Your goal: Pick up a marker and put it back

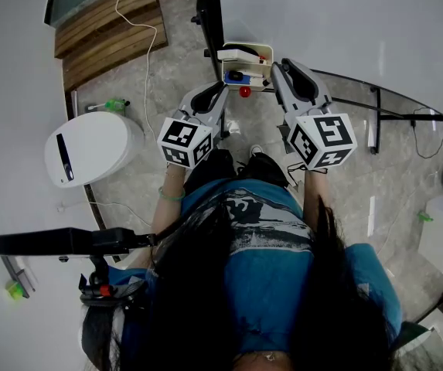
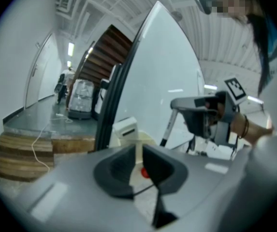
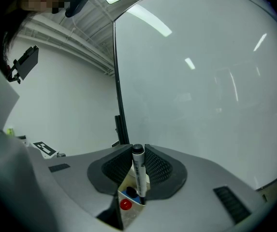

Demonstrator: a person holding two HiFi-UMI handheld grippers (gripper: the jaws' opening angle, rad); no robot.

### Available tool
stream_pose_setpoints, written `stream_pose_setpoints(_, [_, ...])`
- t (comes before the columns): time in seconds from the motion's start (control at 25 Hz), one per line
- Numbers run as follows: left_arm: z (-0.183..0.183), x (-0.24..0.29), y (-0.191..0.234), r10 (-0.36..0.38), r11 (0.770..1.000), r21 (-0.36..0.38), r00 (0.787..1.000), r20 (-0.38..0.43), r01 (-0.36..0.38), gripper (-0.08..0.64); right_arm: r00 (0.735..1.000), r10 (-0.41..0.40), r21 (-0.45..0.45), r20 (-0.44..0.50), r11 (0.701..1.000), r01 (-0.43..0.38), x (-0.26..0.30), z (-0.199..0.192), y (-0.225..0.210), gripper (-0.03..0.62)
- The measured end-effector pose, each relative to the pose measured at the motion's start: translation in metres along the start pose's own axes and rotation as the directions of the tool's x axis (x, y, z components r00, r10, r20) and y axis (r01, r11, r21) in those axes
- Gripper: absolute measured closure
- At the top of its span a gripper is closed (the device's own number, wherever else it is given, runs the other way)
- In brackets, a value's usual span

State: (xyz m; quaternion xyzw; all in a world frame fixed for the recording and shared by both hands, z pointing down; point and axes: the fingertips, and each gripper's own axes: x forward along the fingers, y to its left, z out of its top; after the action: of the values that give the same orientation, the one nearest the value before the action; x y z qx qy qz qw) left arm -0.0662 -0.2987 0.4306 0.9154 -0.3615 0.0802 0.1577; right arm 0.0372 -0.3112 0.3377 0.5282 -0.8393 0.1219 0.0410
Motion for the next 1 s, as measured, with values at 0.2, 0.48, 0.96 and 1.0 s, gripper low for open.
stream_pose_setpoints(0.2, [-0.003,-0.001,0.001,0.001,1.000,0.000,1.000,-0.004,-0.001,0.529,1.000,0.002,-0.069,-0.020,0.998,-0.004,0.008,0.000,0.003,0.509])
stream_pose_setpoints(0.48, [-0.007,-0.008,0.014,0.035,0.999,-0.007,0.999,0.000,-0.035,0.529,0.992,0.003,-0.221,-0.128,0.975,-0.032,0.036,-0.027,0.016,0.509])
stream_pose_setpoints(0.96, [-0.011,-0.019,0.029,0.083,0.996,-0.022,0.997,0.003,-0.083,0.529,0.948,0.022,-0.306,-0.318,0.944,-0.125,0.070,-0.094,0.026,0.509])
stream_pose_setpoints(1.0, [-0.012,-0.020,0.031,0.087,0.996,-0.023,0.996,0.003,-0.087,0.529,0.948,0.025,-0.300,-0.318,0.946,-0.125,0.072,-0.096,0.027,0.509])
